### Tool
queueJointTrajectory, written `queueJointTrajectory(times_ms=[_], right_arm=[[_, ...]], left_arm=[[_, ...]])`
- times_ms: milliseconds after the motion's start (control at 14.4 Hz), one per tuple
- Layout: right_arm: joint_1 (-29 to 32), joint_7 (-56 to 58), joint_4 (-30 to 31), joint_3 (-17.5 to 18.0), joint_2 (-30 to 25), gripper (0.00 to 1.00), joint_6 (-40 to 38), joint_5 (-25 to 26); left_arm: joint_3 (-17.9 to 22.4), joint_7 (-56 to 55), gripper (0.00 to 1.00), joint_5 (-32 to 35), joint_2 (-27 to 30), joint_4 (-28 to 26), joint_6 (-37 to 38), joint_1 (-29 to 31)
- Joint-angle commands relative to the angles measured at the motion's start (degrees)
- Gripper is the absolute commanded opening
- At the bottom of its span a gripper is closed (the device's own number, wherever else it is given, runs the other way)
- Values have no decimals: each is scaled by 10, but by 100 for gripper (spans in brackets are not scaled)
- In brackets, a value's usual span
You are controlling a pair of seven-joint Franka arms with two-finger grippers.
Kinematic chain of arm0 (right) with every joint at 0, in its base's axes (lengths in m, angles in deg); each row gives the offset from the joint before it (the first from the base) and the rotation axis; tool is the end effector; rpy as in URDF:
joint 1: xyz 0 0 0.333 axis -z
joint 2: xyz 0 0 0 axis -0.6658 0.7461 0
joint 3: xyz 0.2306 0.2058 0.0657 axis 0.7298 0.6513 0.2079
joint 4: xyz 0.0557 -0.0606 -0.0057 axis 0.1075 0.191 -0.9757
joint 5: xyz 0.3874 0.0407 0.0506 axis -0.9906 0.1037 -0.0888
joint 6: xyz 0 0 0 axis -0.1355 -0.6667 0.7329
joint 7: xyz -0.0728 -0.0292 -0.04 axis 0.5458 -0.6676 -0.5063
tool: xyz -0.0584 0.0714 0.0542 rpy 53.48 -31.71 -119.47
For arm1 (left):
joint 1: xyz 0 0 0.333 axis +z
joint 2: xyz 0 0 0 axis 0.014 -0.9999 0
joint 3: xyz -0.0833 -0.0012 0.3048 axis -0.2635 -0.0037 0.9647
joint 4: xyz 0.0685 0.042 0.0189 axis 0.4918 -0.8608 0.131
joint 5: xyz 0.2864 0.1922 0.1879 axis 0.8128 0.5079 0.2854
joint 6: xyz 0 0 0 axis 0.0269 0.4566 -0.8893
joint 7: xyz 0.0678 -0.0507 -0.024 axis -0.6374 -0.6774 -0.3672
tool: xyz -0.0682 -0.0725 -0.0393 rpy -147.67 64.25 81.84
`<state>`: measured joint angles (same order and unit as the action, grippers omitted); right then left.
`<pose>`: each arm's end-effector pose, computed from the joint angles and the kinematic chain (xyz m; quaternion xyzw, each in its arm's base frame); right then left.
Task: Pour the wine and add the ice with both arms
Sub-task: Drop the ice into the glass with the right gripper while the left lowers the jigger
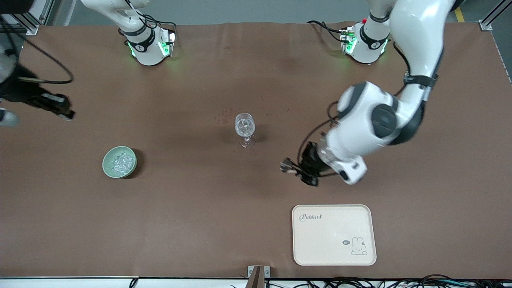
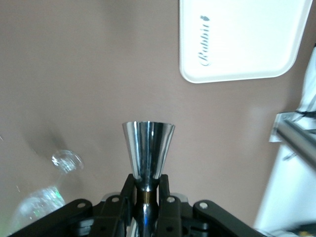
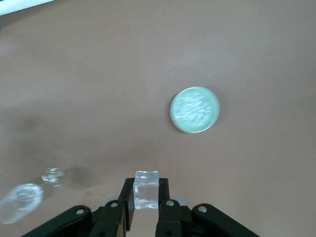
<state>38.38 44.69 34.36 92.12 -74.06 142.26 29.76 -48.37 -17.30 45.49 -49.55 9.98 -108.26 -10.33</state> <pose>0.5626 0.0947 0.6465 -0.9913 0.1308 -0.0019 0.0160 0.6740 -0.3088 0.4217 0.7021 0.6733 -0.1366 0.1872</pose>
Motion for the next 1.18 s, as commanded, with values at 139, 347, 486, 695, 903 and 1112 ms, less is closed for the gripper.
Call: queueJointTrajectory(times_ms=[139, 347, 486, 695, 903, 1112], right_arm=[[-11, -188, 0, 140, 57, 1, 69, 2], [-60, -294, 2, 177, 100, 1, 111, 11], [-108, -346, 3, 177, 132, 1, 133, 34], [-160, -399, 3, 177, 176, 1, 160, 71], [-201, -453, 3, 177, 220, 1, 197, 112], [-222, -471, 4, 178, 243, 1, 199, 134]], left_arm=[[-9, 115, 13, -257, -54, 8, -18, 127], [-8, 243, 12, -365, -78, 7, -11, 167], [-10, 290, 8, -409, -113, 17, -11, 185], [-3, 319, 8, -469, -188, 87, 4, 190], [-4, 341, 8, -470, -270, 145, 4, 201], [-4, 348, 8, -497, -308, 163, 3, 202]])
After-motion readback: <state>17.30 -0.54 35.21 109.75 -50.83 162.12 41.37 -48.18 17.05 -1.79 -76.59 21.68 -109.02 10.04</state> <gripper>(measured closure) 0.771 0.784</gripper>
